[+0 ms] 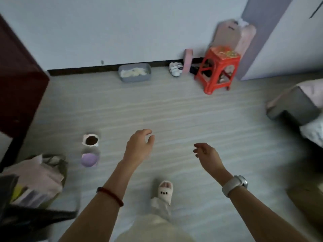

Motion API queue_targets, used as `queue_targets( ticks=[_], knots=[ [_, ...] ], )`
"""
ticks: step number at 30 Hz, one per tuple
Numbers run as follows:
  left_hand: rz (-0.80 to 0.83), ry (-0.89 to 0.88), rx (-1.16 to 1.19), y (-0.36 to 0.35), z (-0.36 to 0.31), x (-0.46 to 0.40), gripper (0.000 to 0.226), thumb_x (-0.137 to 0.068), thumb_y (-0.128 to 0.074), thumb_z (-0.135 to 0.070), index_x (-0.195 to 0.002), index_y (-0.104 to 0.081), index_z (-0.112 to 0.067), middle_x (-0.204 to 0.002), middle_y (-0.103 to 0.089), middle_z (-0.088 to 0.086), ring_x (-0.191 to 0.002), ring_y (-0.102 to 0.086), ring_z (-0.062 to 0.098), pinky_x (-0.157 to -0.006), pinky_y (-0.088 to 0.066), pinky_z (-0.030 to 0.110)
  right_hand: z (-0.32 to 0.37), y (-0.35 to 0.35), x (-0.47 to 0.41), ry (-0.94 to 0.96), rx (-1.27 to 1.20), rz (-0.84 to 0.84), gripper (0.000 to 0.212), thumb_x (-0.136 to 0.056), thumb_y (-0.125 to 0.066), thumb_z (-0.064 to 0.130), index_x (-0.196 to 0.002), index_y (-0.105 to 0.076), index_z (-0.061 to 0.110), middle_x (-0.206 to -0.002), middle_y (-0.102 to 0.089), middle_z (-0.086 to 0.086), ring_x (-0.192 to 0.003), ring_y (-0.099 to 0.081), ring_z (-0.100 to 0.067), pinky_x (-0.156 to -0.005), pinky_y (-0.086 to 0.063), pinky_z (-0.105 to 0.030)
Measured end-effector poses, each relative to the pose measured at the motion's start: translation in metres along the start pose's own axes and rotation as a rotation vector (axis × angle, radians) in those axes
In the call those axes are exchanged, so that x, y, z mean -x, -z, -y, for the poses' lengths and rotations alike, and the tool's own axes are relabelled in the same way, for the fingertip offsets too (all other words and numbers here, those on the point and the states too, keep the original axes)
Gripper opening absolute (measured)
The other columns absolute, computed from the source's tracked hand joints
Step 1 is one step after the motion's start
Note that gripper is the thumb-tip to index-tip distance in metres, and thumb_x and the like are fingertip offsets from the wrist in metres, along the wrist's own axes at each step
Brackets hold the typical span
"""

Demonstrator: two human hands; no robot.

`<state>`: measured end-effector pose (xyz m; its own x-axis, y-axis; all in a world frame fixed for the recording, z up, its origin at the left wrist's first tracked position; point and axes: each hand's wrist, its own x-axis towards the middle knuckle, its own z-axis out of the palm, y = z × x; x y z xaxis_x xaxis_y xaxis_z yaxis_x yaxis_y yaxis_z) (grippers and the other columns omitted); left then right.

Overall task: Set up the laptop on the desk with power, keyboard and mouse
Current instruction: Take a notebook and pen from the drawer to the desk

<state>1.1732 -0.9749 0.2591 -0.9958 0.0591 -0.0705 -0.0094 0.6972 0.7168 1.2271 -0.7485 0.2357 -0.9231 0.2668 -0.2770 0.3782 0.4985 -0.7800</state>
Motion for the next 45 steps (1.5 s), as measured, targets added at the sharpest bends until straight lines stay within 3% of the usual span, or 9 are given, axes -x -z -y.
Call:
queue_targets(
  ticks=[10, 12, 15, 18, 21, 30, 33, 41, 45],
  knots=[
    [0.218, -0.215, 0.047, -0.158, -0.203, -0.299, 0.03, -0.09, -0.054, -0.021, -0.118, -0.06, -0.01, -0.123, -0.06, 0.008, -0.114, -0.054, 0.022, -0.096, -0.039, 0.028, -0.027, 0.198, -0.247, -0.206, -0.057, -0.278, 0.028, -0.091, -0.042, 0.013, -0.113, -0.059, 0.017, -0.107, -0.067, -0.006, -0.087, -0.065, -0.027, -0.068, -0.048, -0.031],
    [0.257, -0.283, 0.057, -0.187, -0.25, -0.335, 0.029, -0.089, -0.056, -0.02, -0.116, -0.061, -0.009, -0.121, -0.061, 0.009, -0.112, -0.055, 0.021, -0.094, -0.038, 0.026, -0.032, 0.236, -0.272, -0.252, -0.094, -0.345, 0.027, -0.092, -0.042, 0.013, -0.111, -0.06, 0.017, -0.106, -0.066, -0.006, -0.085, -0.066, -0.032, -0.066, -0.05, -0.031],
    [0.348, -0.401, 0.039, -0.248, -0.322, -0.395, 0.029, -0.089, -0.056, -0.02, -0.116, -0.06, -0.009, -0.12, -0.062, 0.008, -0.112, -0.055, 0.021, -0.094, -0.038, 0.026, -0.057, 0.298, -0.318, -0.313, -0.138, -0.442, 0.026, -0.093, -0.043, 0.011, -0.114, -0.059, 0.012, -0.111, -0.064, -0.01, -0.091, -0.063, -0.027, -0.077, -0.049, -0.033],
    [0.4, -0.483, 0.043, -0.309, -0.39, -0.456, 0.029, -0.089, -0.056, -0.02, -0.115, -0.061, -0.01, -0.119, -0.062, 0.008, -0.111, -0.056, 0.022, -0.095, -0.039, 0.029, -0.083, 0.359, -0.376, -0.341, -0.166, -0.519, 0.027, -0.094, -0.041, 0.01, -0.116, -0.058, 0.009, -0.111, -0.063, -0.01, -0.09, -0.06, -0.019, -0.073, -0.043, -0.026],
    [0.407, -0.539, 0.055, -0.371, -0.459, -0.524, 0.027, -0.088, -0.058, -0.015, -0.112, -0.062, -0.005, -0.114, -0.065, 0.012, -0.108, -0.058, 0.024, -0.092, -0.039, 0.028, -0.109, 0.421, -0.457, -0.344, -0.202, -0.589, 0.028, -0.095, -0.039, 0.009, -0.115, -0.058, 0.009, -0.109, -0.065, -0.011, -0.091, -0.06, -0.02, -0.074, -0.045, -0.03],
    [0.389, -0.508, 0.032, -0.484, -0.62, -0.729, 0.025, -0.088, -0.058, -0.015, -0.109, -0.064, -0.004, -0.106, -0.067, 0.014, -0.098, -0.062, 0.024, -0.085, -0.041, 0.024, -0.122, 0.581, -0.707, -0.338, -0.258, -0.54, 0.024, -0.093, -0.044, 0.011, -0.111, -0.061, 0.013, -0.097, -0.063, -0.003, -0.076, -0.064, -0.027, -0.073, -0.052, -0.035],
    [0.381, -0.488, -0.019, -0.521, -0.649, -0.796, 0.026, -0.089, -0.056, -0.019, -0.111, -0.064, -0.007, -0.109, -0.066, 0.012, -0.104, -0.06, 0.025, -0.093, -0.044, 0.035, -0.128, 0.625, -0.788, -0.315, -0.256, -0.545, 0.024, -0.092, -0.045, 0.009, -0.109, -0.062, 0.011, -0.093, -0.063, -0.002, -0.071, -0.06, -0.019, -0.074, -0.051, -0.034],
    [0.436, -0.561, 0.0, -0.666, -0.788, -1.003, 0.027, -0.089, -0.056, -0.019, -0.113, -0.063, -0.007, -0.114, -0.065, 0.014, -0.105, -0.06, 0.027, -0.09, -0.044, 0.031, -0.171, 0.768, -1.023, -0.365, -0.284, -0.646, 0.027, -0.091, -0.043, 0.006, -0.11, -0.062, 0.006, -0.091, -0.063, -0.006, -0.081, -0.061, -0.027, -0.082, -0.052, -0.044],
    [0.528, -0.637, 0.017, -0.738, -0.887, -1.069, 0.029, -0.09, -0.055, -0.021, -0.116, -0.061, -0.009, -0.119, -0.063, 0.01, -0.109, -0.058, 0.023, -0.091, -0.04, 0.026, -0.184, 0.858, -1.089, -0.409, -0.27, -0.689, 0.027, -0.092, -0.044, 0.007, -0.113, -0.061, 0.006, -0.108, -0.066, -0.016, -0.1, -0.061, -0.034, -0.091, -0.047, -0.046]
  ],
)
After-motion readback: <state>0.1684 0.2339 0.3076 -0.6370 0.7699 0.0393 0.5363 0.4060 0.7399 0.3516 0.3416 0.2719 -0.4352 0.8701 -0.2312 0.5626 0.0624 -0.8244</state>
